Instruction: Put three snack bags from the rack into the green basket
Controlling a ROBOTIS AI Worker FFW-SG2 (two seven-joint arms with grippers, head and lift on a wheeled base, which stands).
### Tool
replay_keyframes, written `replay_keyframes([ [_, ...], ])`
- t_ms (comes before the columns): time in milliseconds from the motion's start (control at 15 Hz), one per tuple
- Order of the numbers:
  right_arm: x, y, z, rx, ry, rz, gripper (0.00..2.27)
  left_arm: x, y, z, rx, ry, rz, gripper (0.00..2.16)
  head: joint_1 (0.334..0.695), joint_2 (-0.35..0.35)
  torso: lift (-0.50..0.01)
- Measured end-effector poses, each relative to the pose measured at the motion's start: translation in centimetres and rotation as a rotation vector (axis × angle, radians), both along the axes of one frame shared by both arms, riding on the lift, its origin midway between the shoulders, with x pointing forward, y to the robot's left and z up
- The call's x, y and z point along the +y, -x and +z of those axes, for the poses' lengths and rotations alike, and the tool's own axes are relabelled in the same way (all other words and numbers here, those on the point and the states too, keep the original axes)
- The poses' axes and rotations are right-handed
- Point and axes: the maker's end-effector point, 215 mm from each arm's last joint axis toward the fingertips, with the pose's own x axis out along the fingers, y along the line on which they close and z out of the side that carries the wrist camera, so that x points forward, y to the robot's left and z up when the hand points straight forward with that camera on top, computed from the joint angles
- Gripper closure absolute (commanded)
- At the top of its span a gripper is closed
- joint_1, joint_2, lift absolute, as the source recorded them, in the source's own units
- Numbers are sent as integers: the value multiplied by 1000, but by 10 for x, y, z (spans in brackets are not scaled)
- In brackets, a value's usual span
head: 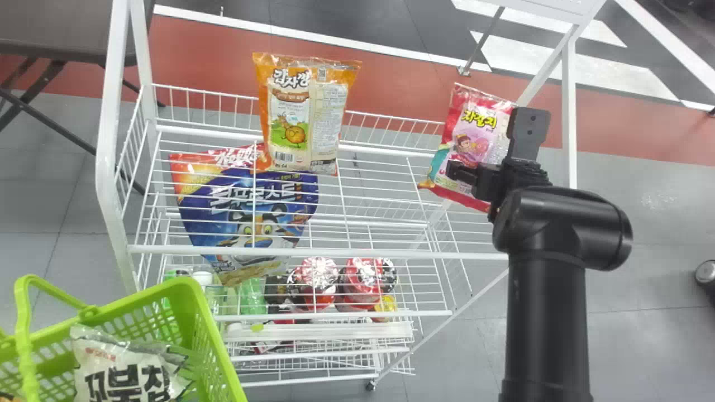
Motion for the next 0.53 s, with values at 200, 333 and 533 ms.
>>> replay_keyframes([
  [200,1,-5,-11,40,22,3,1096,2,0,-3,5,-1,3,2148,695,-350,0],
  [333,2,-5,-13,44,25,4,2263,4,0,-4,8,-5,4,2148,695,-350,0],
  [533,-2,-2,-13,33,60,-22,2260,5,1,-5,12,-4,4,2148,695,-350,0],
])
